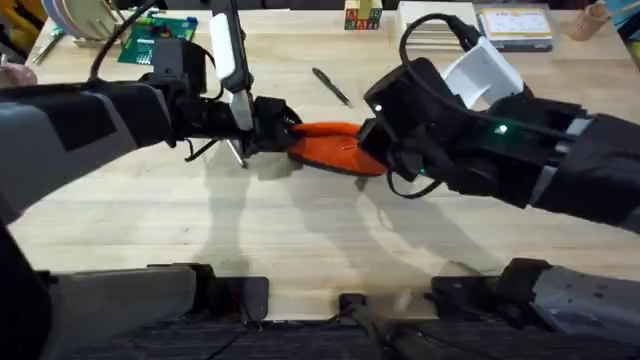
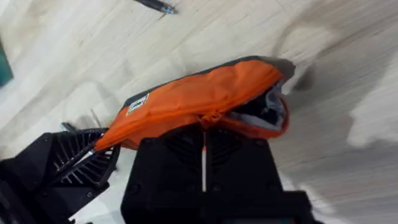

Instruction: Unzip the bag, pick up the pens from the table one at a time and place them inside, then zip the bag closed.

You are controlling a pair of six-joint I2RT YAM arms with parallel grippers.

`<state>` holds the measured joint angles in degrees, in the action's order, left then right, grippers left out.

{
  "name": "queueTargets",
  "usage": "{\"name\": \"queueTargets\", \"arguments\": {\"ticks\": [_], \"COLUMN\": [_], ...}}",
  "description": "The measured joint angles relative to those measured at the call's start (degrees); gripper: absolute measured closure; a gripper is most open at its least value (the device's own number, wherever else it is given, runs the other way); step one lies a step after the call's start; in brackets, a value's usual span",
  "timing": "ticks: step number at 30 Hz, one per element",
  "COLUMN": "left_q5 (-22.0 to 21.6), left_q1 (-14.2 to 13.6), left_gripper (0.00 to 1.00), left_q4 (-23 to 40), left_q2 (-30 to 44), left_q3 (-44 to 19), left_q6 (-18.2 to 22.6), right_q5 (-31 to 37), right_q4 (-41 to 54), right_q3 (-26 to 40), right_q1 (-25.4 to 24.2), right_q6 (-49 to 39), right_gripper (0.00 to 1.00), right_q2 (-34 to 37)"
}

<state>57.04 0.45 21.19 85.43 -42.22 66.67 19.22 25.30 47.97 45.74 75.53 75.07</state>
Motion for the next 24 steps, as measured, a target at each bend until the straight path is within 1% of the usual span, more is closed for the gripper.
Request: {"name": "queueTargets", "arguments": {"ticks": [4, 10, 15, 24], "left_q5": [0.0, -0.02, 0.0, 0.0], "left_q1": [0.0, 0.02, -0.04, -0.04], "left_gripper": [0.957, 0.957, 0.957, 0.957], "left_q4": [0.0, 0.0, 0.0, -0.01], "left_q2": [0.0, 0.0, 0.02, 0.01], "left_q3": [0.0, 0.0, 0.0, 0.0], "left_q6": [0.0, 0.0, 0.0, 0.0], "right_q5": [-0.67, -0.9, -1.09, -1.12], "right_q4": [0.17, 0.61, 0.15, 0.17], "right_q3": [0.0, 0.0, 0.0, 0.0], "right_q1": [0.01, 0.0, 0.0, 0.0], "right_q6": [-2.28, -5.81, -7.69, -8.72], "right_gripper": [0.969, 0.969, 0.969, 0.969], "right_q2": [-2.01, -8.82, -12.58, -13.44]}}
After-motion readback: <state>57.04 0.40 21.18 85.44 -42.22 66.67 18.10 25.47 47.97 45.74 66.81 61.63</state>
